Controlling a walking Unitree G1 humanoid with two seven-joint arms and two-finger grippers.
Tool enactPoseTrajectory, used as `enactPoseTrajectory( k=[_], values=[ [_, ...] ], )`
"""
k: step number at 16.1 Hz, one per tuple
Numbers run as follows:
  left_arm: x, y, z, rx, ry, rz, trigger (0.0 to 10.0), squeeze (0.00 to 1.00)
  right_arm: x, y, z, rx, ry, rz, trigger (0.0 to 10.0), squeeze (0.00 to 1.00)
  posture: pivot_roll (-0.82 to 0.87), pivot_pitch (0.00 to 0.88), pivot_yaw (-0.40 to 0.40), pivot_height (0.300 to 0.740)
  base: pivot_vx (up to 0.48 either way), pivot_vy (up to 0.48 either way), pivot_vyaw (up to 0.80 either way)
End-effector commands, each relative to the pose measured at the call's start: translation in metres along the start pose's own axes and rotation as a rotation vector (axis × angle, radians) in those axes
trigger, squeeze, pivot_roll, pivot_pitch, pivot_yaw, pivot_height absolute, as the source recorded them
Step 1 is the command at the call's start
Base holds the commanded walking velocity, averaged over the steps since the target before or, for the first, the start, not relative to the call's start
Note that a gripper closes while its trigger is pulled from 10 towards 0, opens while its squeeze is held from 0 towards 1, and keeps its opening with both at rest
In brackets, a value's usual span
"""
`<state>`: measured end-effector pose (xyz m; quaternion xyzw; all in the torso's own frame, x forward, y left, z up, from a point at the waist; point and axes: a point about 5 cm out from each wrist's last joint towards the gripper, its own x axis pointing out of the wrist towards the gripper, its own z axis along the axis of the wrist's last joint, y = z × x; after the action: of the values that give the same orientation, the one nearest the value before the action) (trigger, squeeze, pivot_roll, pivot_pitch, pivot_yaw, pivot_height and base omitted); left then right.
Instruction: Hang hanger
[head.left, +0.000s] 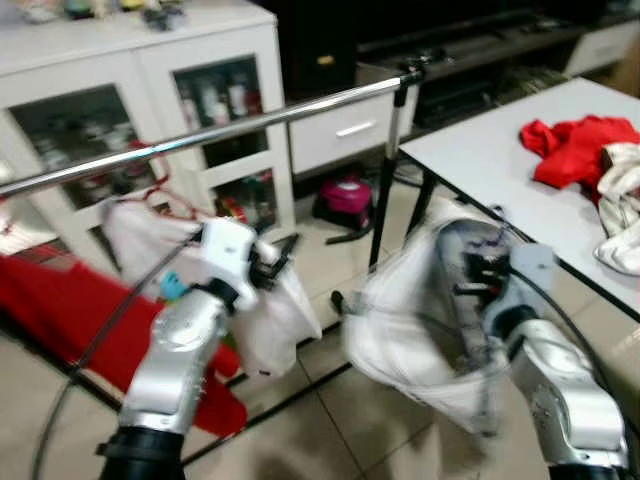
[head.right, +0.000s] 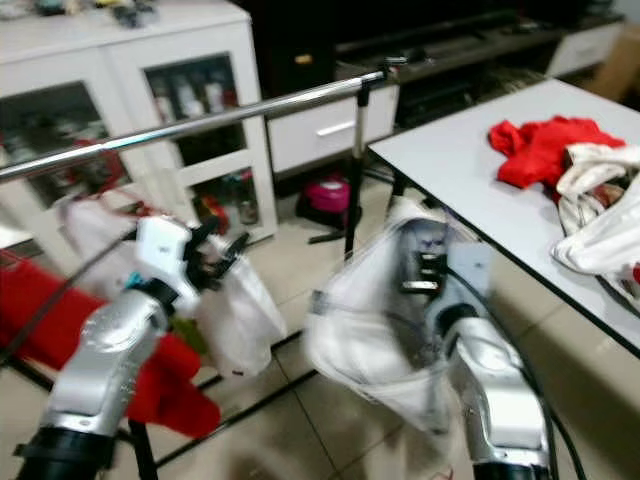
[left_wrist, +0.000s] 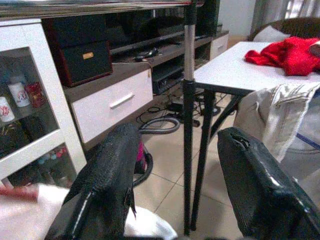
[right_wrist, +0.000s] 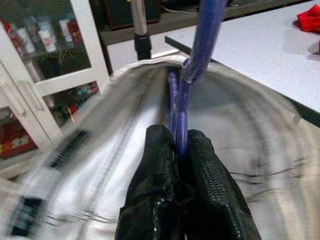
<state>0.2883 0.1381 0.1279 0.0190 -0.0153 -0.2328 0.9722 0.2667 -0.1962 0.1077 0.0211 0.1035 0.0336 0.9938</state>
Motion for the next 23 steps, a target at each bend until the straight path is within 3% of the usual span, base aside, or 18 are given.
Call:
enactPoseTrajectory(
  k=[1, 5, 14, 19, 23],
  values=[
    [0.004, -0.008, 0.004, 0.004, -0.014, -0.031, 10.0, 0.00, -0.001, -0.009, 0.015, -0.020, -0.073, -0.026, 10.0, 0.00, -0.17, 0.000, 0.039, 0.740, 0.371, 0.000, 0.00],
    [0.005, -0.009, 0.006, 0.005, -0.016, -0.042, 10.0, 0.00, 0.001, -0.014, 0.021, -0.078, -0.082, -0.009, 10.0, 0.00, -0.17, 0.000, 0.041, 0.740, 0.370, 0.000, 0.00],
    [-0.005, -0.010, 0.012, 0.035, -0.016, -0.084, 10.0, 0.00, 0.001, -0.015, 0.035, -0.185, -0.062, 0.285, 10.0, 0.00, -0.14, 0.000, 0.031, 0.740, 0.327, 0.000, 0.44],
    [-0.016, -0.024, 0.011, 0.063, 0.030, -0.272, 10.0, 0.00, 0.002, -0.029, 0.050, -0.219, -0.100, 0.330, 10.0, 0.00, -0.13, 0.000, 0.028, 0.740, 0.000, 0.000, 0.00],
    [-0.018, -0.025, 0.012, 0.067, 0.040, -0.295, 10.0, 0.00, 0.004, -0.030, 0.061, -0.252, -0.163, 0.355, 10.0, 0.00, -0.13, 0.000, 0.028, 0.740, 0.000, 0.000, 0.00]
  ],
)
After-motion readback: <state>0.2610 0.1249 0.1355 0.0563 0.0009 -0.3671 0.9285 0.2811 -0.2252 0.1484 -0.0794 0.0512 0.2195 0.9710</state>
